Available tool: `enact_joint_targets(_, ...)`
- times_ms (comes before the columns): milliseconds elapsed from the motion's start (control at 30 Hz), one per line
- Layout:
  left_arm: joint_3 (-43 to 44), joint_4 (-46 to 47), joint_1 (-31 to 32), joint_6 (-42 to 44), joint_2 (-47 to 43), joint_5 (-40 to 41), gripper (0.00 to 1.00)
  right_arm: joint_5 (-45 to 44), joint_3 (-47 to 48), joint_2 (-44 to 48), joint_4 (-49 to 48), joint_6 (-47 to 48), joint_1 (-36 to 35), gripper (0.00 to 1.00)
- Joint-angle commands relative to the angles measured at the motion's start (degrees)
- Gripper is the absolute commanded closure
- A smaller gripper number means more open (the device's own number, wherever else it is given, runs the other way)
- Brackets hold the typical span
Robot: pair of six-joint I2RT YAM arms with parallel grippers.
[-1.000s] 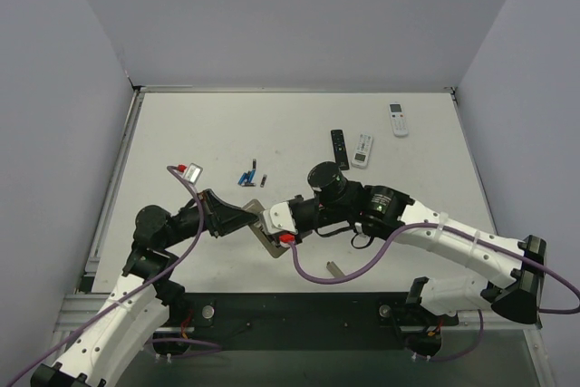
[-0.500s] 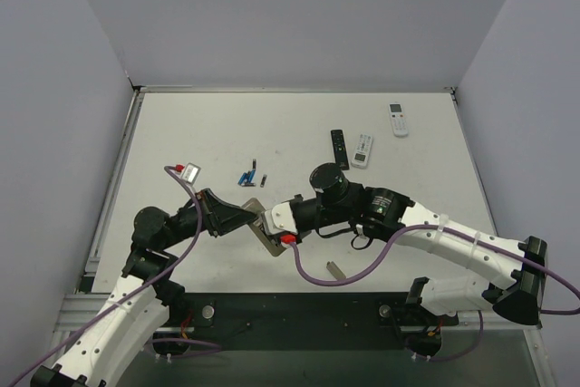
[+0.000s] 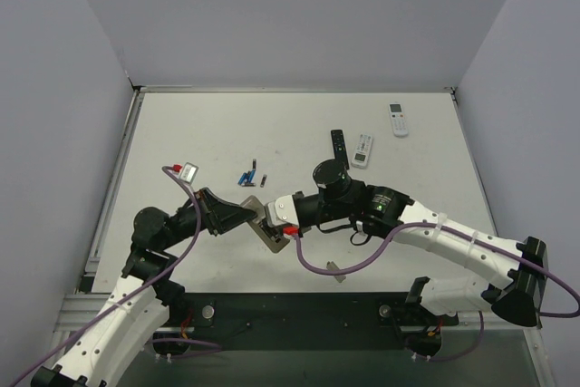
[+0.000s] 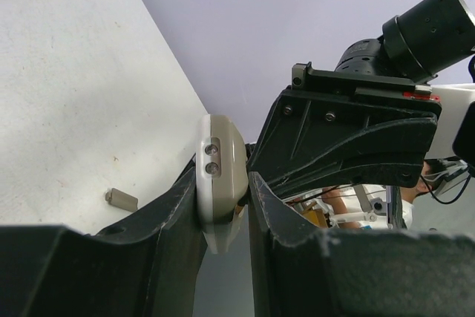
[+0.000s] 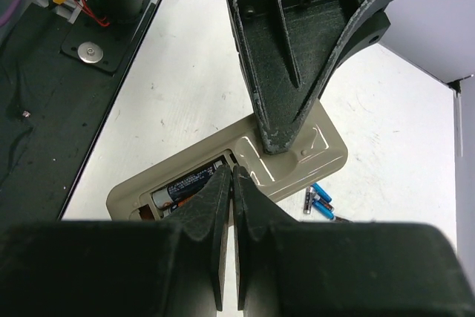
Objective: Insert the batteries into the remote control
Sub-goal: Load the battery into the remote control.
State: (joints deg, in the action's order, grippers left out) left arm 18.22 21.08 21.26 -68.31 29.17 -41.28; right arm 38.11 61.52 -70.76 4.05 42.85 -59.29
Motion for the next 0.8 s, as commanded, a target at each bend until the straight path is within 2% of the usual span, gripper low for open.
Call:
enact_joint_targets(0, 3.4, 18.7, -0.1, -4.2, -3.9, 0.7, 1.0, -1.8, -5.1, -3.9, 12.0, -2.9, 1.8, 1.0)
enact_joint_targets(367, 2.2, 22.9, 0.0, -4.5, -5.0, 1.5, 1.0, 0.7, -6.4, -7.2, 10.5, -4.8, 2.9, 1.0)
enact_joint_targets(467, 1.9, 24.4, -0.1, -4.6, -5.3, 1.4, 1.0, -1.5, -6.8, -7.8, 9.1, -6.5, 2.8, 1.0)
enact_joint_targets(700, 1.5, 26.4, -0.1, -5.6, -5.3, 1.3, 1.0, -9.1, -16.2, -4.9, -8.7, -10.8, 2.7, 1.0)
enact_joint_targets(767, 1.4, 27.3, -0.1, -6.1, -5.3, 1.4, 1.0, -10.2, -17.4, -5.1, -11.2, -11.7, 2.6, 1.0)
